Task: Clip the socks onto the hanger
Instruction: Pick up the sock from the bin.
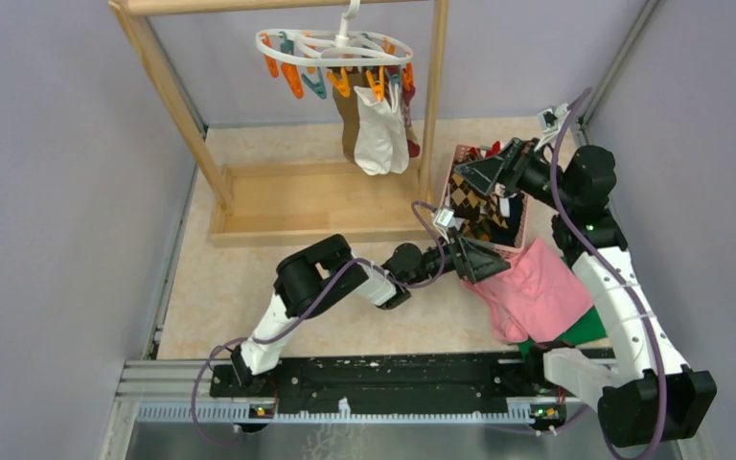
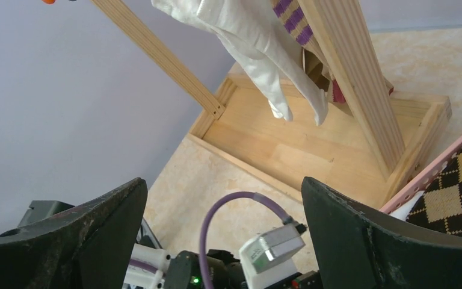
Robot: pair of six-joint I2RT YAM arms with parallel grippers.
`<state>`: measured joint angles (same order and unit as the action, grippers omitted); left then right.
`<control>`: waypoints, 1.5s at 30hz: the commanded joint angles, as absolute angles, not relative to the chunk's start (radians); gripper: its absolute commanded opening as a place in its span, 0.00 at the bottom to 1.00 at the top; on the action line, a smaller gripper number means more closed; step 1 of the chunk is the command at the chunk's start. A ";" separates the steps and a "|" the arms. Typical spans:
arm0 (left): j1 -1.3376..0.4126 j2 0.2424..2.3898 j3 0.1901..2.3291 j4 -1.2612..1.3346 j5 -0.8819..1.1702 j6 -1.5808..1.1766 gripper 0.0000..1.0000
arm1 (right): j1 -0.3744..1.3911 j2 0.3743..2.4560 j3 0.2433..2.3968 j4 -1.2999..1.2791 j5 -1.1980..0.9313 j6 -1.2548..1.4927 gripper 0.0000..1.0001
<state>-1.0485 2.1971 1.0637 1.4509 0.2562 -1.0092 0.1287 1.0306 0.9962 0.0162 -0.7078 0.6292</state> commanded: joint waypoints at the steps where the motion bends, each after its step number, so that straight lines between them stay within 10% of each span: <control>1: -1.052 2.222 1.103 1.789 0.290 -1.065 0.99 | 0.137 1.033 1.061 0.020 -0.730 0.622 0.99; 45: -1.070 2.275 1.166 1.793 0.291 -1.128 0.99 | 0.137 1.000 0.991 0.227 -0.943 0.678 0.99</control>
<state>-1.0588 2.3180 1.1763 1.4582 0.2943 -1.1728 0.1291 1.0607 1.0008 0.1303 -0.9176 0.6594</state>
